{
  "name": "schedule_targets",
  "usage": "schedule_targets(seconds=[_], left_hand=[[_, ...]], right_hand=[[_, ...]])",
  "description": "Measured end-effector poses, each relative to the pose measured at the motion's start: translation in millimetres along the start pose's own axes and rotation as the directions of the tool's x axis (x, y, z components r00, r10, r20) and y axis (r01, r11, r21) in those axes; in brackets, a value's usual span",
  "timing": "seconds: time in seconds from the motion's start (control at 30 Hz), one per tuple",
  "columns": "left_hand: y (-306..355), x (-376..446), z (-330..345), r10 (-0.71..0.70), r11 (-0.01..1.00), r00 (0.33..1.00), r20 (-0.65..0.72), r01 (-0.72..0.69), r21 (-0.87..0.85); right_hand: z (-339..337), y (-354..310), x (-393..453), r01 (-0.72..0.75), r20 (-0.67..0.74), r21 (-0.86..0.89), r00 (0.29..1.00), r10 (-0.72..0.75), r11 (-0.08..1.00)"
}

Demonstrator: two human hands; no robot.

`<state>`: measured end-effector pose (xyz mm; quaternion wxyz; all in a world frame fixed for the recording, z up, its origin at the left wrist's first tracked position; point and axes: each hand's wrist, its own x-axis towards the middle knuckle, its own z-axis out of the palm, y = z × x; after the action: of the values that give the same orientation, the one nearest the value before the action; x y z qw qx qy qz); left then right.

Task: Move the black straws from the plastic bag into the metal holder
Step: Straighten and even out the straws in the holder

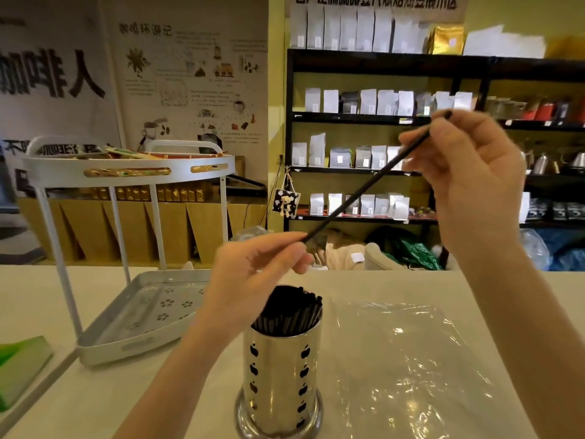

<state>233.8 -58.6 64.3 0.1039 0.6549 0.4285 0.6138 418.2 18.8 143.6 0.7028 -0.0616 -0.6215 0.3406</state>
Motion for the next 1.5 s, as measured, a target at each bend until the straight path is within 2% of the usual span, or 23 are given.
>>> schedule_targets(seconds=[0.1,0.17,0.23,0.3,0.37,0.47,0.63,0.67,0.8,0.93,1.1,1.27,1.37,1.5], left_hand=[[1,7,-19,-0.048,0.995,0.977,-0.206,0.029,-0.094],[0,11,-32,-0.105,0.981,0.936,-0.335,0.042,-0.191],[0,16,-42,-0.144,0.961,0.883,-0.447,0.017,-0.276],[1,21,-48,-0.146,0.957,0.842,-0.520,-0.014,-0.290],[3,24,-50,-0.115,0.972,0.840,-0.530,-0.016,-0.236],[7,22,-48,-0.025,0.996,0.877,-0.480,-0.018,-0.084],[2,6,-36,0.072,0.984,0.975,-0.209,-0.036,0.172],[-2,1,-32,0.073,0.977,0.984,-0.160,-0.039,0.210],[-17,-12,-21,0.055,0.940,0.998,-0.006,-0.049,0.338],[-23,-19,-14,0.011,0.936,0.996,0.086,-0.041,0.349],[-26,-23,-10,0.000,0.925,0.997,0.081,-0.031,0.379],[-28,-25,-10,-0.047,0.913,0.990,0.136,-0.013,0.408],[-27,-26,-9,-0.087,0.935,0.983,0.161,0.025,0.354],[-20,-19,-9,-0.096,0.968,0.985,0.145,0.059,0.243]], right_hand=[[-7,18,-16,-0.173,-0.043,0.045,0.984,0.175,0.984],[-9,34,-31,-0.282,-0.005,0.003,0.959,0.282,0.959],[-9,49,-47,-0.335,0.100,-0.108,0.933,0.346,0.936],[-6,62,-63,-0.333,0.230,-0.238,0.894,0.386,0.912],[-1,73,-78,-0.293,0.345,-0.391,0.832,0.434,0.873],[1,83,-90,-0.255,0.401,-0.497,0.779,0.481,0.829],[-5,80,-99,-0.332,0.387,-0.301,0.814,0.433,0.894],[-6,79,-103,-0.301,0.396,-0.301,0.824,0.406,0.905],[-3,80,-111,0.008,0.449,-0.407,0.873,0.193,0.913],[-2,83,-111,0.111,0.444,-0.412,0.891,0.093,0.904],[-1,79,-112,0.133,0.435,-0.432,0.897,0.076,0.892],[0,73,-105,0.112,0.436,-0.421,0.895,0.093,0.900],[2,66,-95,0.077,0.440,-0.408,0.889,0.123,0.910],[10,45,-67,0.091,0.451,-0.331,0.890,0.072,0.939]])
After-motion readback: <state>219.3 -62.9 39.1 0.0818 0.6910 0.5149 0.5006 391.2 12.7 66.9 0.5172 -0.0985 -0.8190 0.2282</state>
